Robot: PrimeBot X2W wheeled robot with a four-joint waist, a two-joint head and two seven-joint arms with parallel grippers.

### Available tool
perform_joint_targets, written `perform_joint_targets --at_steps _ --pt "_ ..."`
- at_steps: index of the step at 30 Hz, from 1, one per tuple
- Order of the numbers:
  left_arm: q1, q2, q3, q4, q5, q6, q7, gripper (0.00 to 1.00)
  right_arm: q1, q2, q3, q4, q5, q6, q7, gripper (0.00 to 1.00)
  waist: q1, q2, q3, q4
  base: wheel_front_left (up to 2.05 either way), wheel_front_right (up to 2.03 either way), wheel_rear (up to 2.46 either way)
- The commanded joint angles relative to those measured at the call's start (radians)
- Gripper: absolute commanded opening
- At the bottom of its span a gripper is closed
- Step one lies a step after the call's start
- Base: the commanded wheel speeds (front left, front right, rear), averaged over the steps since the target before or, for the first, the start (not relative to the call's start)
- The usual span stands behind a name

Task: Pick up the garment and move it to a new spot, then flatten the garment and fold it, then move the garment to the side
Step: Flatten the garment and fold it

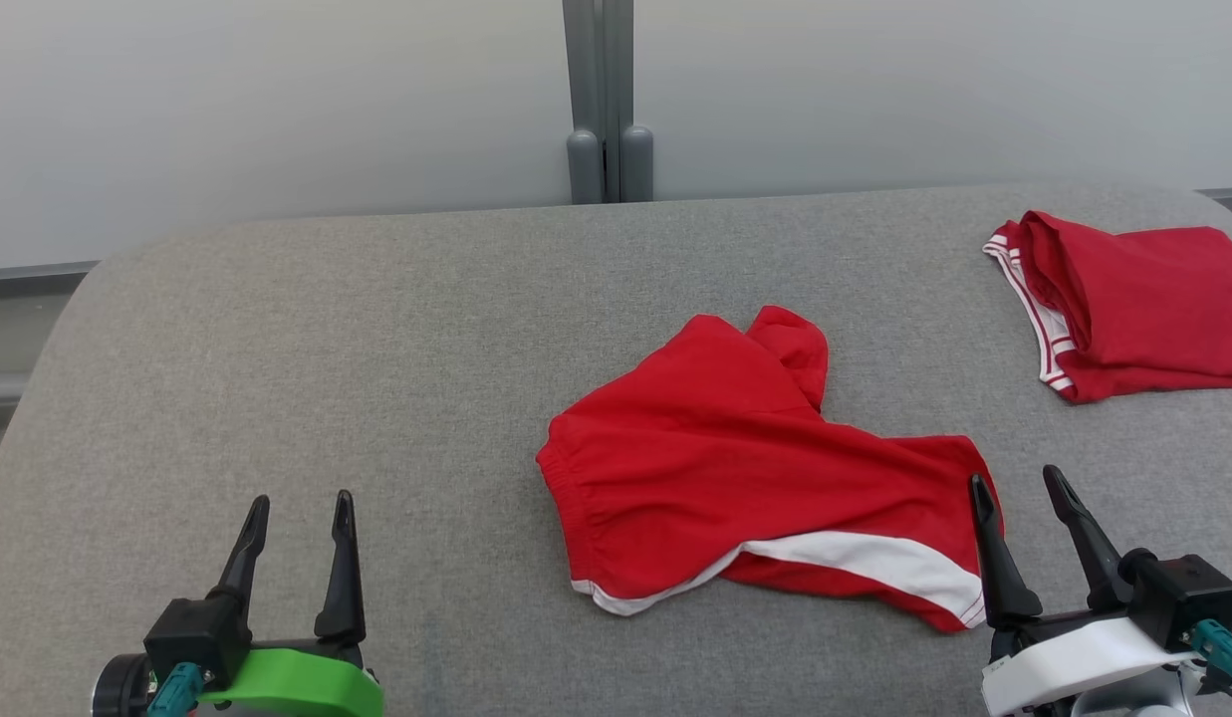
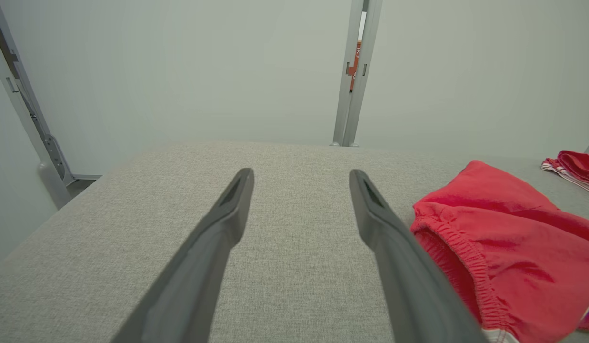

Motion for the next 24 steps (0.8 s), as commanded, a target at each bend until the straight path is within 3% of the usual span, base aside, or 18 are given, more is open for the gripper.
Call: perform_joint_targets --at_steps 1,24 --pt "0.015 0.002 0.002 0.000 0.003 -0.001 -0.003 1.00 0.008 -0.001 0.002 0.003 -0.005 -0.002 0.000 1.00 0.0000 -0.0001 0.001 -0.001 0.00 0.00 0.00" --pt "0.014 0.002 -0.014 0.006 0.000 -0.004 -0.003 1.00 0.000 -0.002 0.003 0.019 0.001 -0.002 0.000 1.00 0.0000 -0.0001 0.005 -0.003 0.00 0.00 0.00"
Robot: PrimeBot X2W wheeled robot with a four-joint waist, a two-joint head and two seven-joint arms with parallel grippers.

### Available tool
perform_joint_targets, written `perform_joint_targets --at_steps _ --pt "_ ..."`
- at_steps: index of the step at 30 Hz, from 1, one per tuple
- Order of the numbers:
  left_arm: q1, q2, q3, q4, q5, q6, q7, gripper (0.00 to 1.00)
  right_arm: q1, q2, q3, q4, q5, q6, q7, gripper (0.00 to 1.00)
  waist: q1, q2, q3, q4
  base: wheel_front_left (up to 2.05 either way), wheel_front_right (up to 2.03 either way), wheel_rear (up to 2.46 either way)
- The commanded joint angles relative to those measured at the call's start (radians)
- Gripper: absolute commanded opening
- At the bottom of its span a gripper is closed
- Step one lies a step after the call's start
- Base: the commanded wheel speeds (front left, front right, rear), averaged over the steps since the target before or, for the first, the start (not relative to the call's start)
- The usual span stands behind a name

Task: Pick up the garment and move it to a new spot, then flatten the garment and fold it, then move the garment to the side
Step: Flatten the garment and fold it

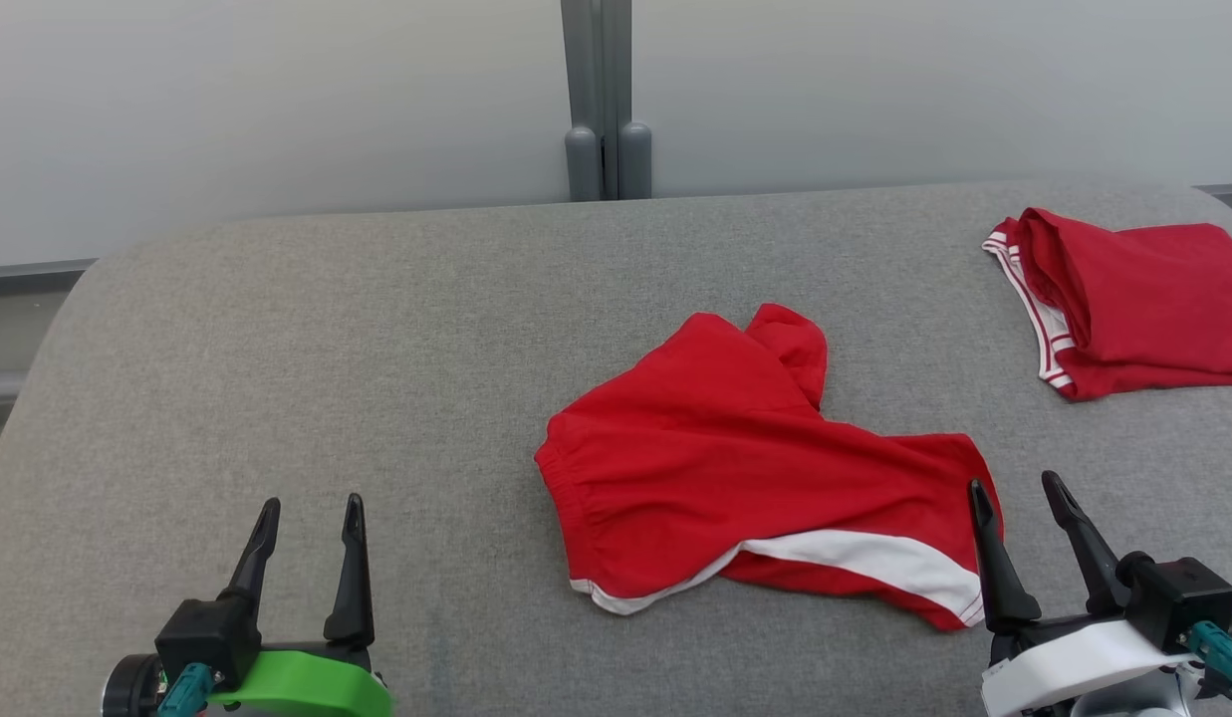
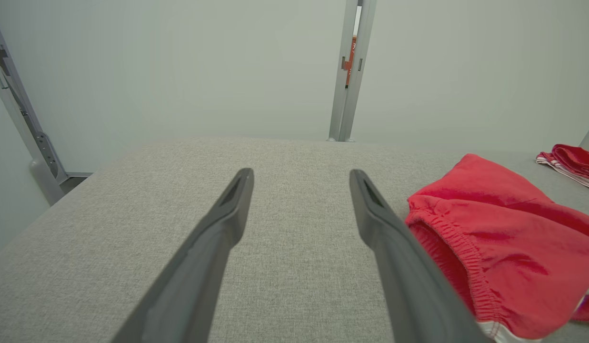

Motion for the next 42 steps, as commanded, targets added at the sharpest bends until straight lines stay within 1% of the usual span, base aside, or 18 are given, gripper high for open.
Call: perform_joint_targets --at_steps 1,7,11,15,20,24,30,35,39,40,41,42 --pt "0.012 0.002 -0.003 0.001 -0.001 -0.002 -0.003 1.00 0.001 -0.001 0.001 0.003 0.000 -0.002 0.000 1.00 0.0000 0.0000 0.001 -0.001 0.00 0.00 0.00" --pt "0.007 0.002 -0.027 0.018 0.000 -0.004 -0.003 1.00 0.003 -0.004 -0.017 0.031 0.007 -0.002 0.000 1.00 0.0000 0.0000 0.010 -0.008 0.00 0.00 0.00" --pt "0.004 0.002 -0.092 0.047 0.006 -0.008 -0.003 1.00 0.001 -0.009 -0.034 0.075 0.014 -0.002 0.000 1.00 0.0000 0.0000 0.024 -0.015 0.00 0.00 0.00" --pt "-0.013 0.002 -0.185 0.092 -0.009 -0.011 -0.003 1.00 -0.013 -0.008 -0.040 0.125 0.022 -0.002 0.000 1.00 0.0000 0.0000 0.047 -0.029 0.00 0.00 0.00" --pt "-0.050 0.002 -0.303 0.173 -0.025 -0.010 -0.003 1.00 -0.042 -0.006 -0.021 0.201 0.036 -0.002 0.000 1.00 0.0000 0.0000 0.079 -0.048 0.00 0.00 0.00" --pt "-0.098 0.002 -0.377 0.249 -0.043 -0.011 -0.003 1.00 -0.071 0.002 -0.002 0.246 0.049 -0.002 0.000 1.00 0.0000 0.0000 0.109 -0.062 0.00 0.00 0.00" --pt "-0.175 0.008 -0.446 0.337 -0.058 -0.011 -0.003 1.00 -0.119 0.004 0.048 0.316 0.085 -0.002 0.000 1.00 0.0000 0.0000 0.147 -0.076 0.00 0.00 0.00" --pt "-0.221 0.018 -0.488 0.375 -0.079 -0.011 -0.003 1.00 -0.145 0.017 0.083 0.361 0.114 -0.002 0.000 1.00 0.0000 0.0000 0.164 -0.084 0.00 0.00 0.00" --pt "-0.240 0.017 -0.520 0.402 -0.098 -0.011 -0.003 1.00 -0.152 0.015 0.118 0.386 0.138 -0.002 0.000 1.00 0.0000 0.0000 0.167 -0.086 0.00 0.00 0.00" --pt "-0.246 0.017 -0.531 0.409 -0.107 -0.011 -0.003 0.91 -0.150 0.017 0.127 0.390 0.149 -0.002 0.000 0.98 0.0000 0.0000 0.167 -0.086 0.00 0.00 0.00" --pt "-0.250 0.016 -0.536 0.413 -0.112 -0.011 -0.003 0.47 -0.147 0.019 0.133 0.392 0.158 -0.002 0.000 0.40 0.0000 0.0000 0.166 -0.087 0.00 0.00 0.00" --pt "-0.253 0.016 -0.544 0.415 -0.116 -0.011 -0.003 0.20 -0.145 0.019 0.139 0.392 0.166 -0.002 0.000 0.00 0.0000 0.0000 0.165 -0.087 0.00 0.00 0.00"
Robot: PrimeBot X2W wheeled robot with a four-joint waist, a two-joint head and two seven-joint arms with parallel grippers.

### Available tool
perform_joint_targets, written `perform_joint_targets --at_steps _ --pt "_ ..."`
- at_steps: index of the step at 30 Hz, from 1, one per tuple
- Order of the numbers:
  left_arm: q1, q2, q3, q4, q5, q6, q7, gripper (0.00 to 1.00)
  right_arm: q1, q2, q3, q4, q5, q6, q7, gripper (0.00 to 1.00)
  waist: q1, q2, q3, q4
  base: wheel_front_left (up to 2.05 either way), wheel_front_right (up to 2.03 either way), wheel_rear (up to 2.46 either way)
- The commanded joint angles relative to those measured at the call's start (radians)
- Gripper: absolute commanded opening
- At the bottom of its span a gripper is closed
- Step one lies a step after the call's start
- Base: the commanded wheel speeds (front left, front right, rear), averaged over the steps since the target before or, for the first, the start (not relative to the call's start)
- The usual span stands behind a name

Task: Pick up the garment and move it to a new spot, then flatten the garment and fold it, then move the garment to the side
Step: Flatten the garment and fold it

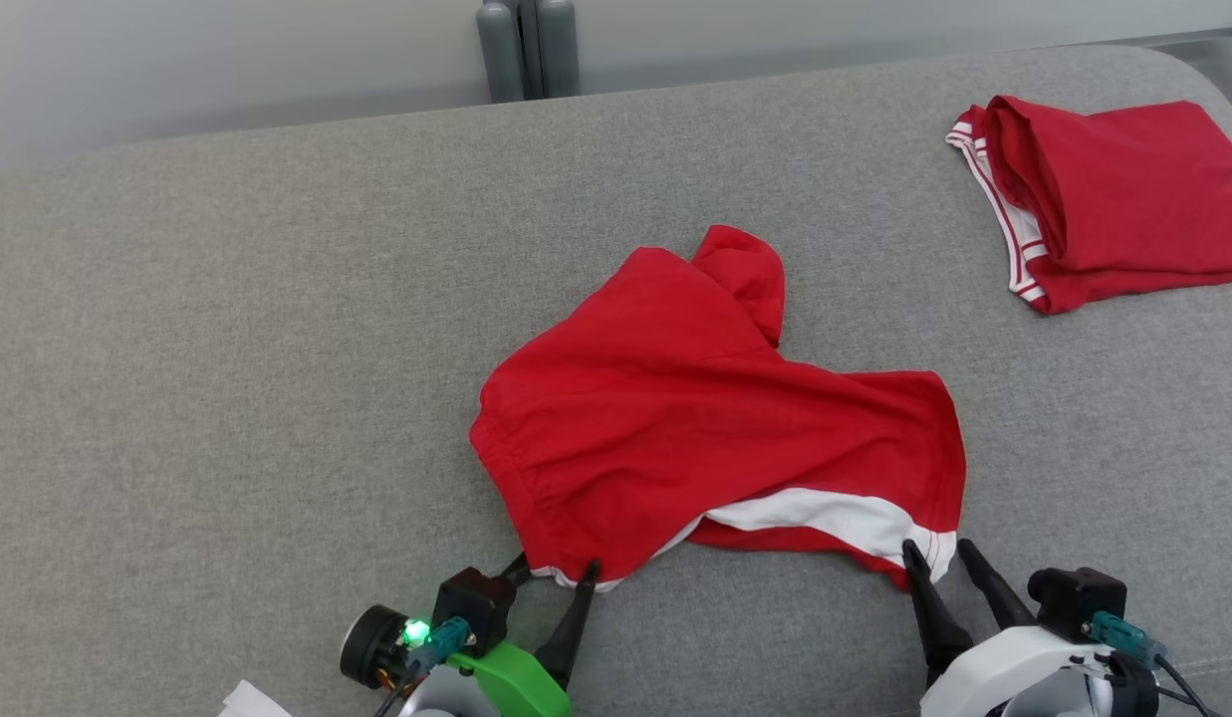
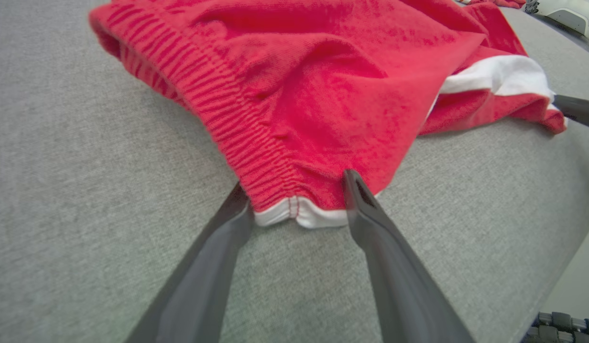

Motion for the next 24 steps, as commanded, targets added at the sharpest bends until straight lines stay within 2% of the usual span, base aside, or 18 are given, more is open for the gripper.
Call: perform_joint_targets --at_steps 1,7,14,19,24 --pt "-0.018 0.005 -0.008 -0.002 -0.008 -0.002 -0.003 0.00 0.001 -0.002 0.006 -0.001 0.011 -0.002 0.000 0.00 0.0000 -0.0001 -0.002 0.000 0.00 0.00 0.00" --pt "0.008 0.009 0.008 -0.055 -0.032 -0.002 -0.003 0.00 0.019 -0.022 0.022 -0.047 0.027 -0.002 0.000 0.00 0.0000 -0.0001 -0.009 0.006 0.00 0.00 0.00" --pt "0.020 0.037 0.069 -0.207 -0.051 -0.002 -0.003 0.00 -0.001 -0.051 0.001 -0.190 -0.004 -0.002 0.000 0.00 0.0000 -0.0001 -0.019 0.016 0.00 0.00 0.00" --pt "-0.070 0.062 0.106 -0.286 -0.082 -0.002 -0.003 0.00 -0.102 -0.086 0.025 -0.253 0.008 -0.002 0.000 0.00 0.0000 -0.0001 -0.009 0.018 0.00 0.00 0.00" --pt "-0.268 0.107 0.073 -0.269 -0.144 -0.002 -0.003 0.00 -0.290 -0.122 0.057 -0.228 0.042 -0.002 0.000 0.00 0.0000 -0.0001 0.038 0.020 0.00 0.00 0.00"
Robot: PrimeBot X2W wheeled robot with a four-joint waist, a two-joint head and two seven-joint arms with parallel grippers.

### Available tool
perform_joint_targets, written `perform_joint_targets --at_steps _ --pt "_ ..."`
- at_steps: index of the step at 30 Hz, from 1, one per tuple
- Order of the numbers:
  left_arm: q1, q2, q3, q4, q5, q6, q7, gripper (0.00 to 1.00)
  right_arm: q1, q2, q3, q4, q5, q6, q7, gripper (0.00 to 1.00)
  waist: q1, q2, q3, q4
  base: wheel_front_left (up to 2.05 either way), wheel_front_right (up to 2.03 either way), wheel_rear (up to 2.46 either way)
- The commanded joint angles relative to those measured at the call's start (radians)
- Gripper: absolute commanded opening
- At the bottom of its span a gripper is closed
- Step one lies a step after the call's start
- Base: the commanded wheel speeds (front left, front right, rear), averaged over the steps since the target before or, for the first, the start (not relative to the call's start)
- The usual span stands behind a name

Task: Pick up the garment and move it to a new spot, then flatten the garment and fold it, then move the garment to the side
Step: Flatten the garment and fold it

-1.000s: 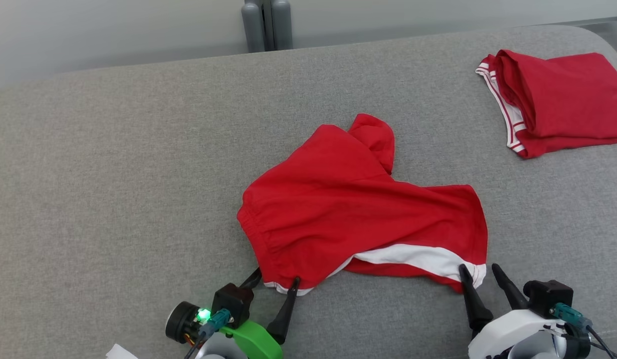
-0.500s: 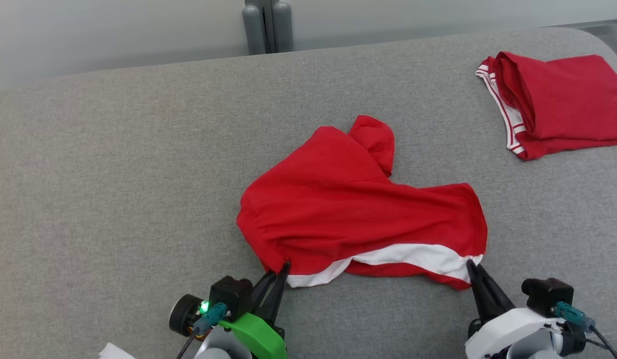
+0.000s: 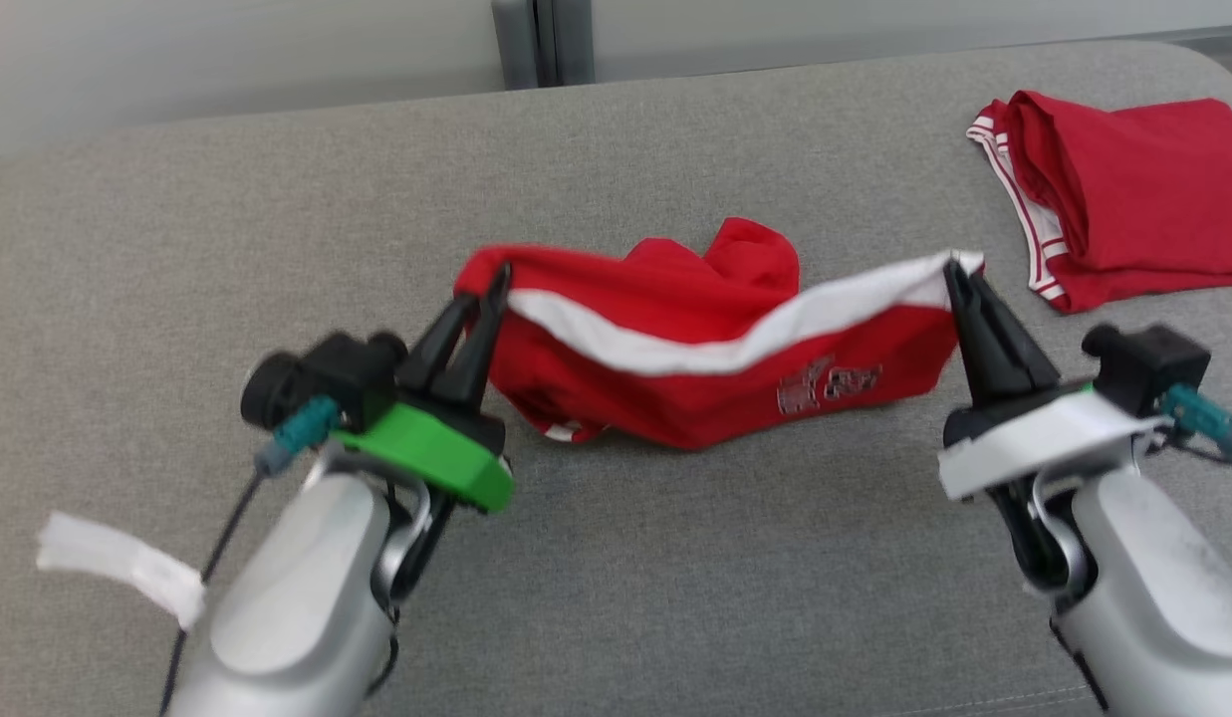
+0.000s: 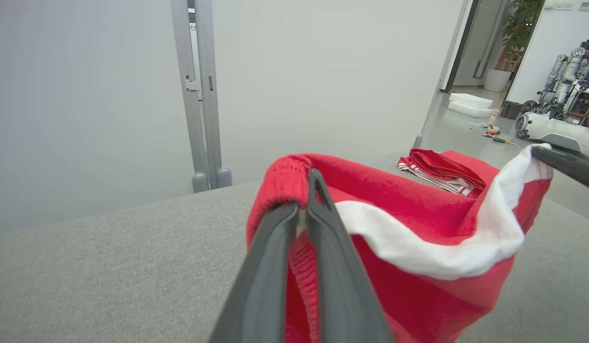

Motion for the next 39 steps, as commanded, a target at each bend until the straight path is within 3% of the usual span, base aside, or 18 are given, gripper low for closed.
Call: perform_joint_targets --at_steps 1,13,22,26,31,39 --pt "-0.090 0.024 -0.016 0.024 -0.028 -0.002 -0.001 0.00 -0.077 -0.015 0.015 0.020 0.020 -0.001 0.000 0.00 0.0000 0.0000 0.043 0.000 0.00 0.00 0.00" --pt "-0.822 0.093 -0.142 0.264 -0.292 -0.001 0.085 0.00 -0.810 -0.058 0.133 0.323 0.298 -0.001 0.016 0.00 0.0000 0.0000 0.250 -0.025 0.00 0.00 0.00" --pt "-1.145 0.112 -0.221 0.391 -0.397 -0.001 0.046 0.00 -1.141 -0.080 0.263 0.448 0.366 -0.001 0.006 0.00 0.0000 0.0000 0.313 -0.037 0.00 0.00 0.00" --pt "-1.184 0.115 -0.256 0.404 -0.441 -0.001 0.021 0.00 -1.184 -0.103 0.325 0.456 0.392 -0.001 0.000 0.00 0.0000 0.0000 0.334 -0.025 0.00 0.00 0.00" --pt "-1.106 0.126 -0.298 0.384 -0.491 -0.001 0.002 0.00 -1.130 -0.131 0.366 0.425 0.429 -0.001 -0.001 0.00 0.0000 0.0000 0.338 -0.015 0.00 0.00 0.00" --pt "-0.755 0.146 -0.210 0.226 -0.476 -0.001 -0.002 0.00 -0.823 -0.177 0.343 0.256 0.415 -0.001 -0.001 0.00 0.0000 0.0000 0.250 -0.009 0.00 0.00 0.00"
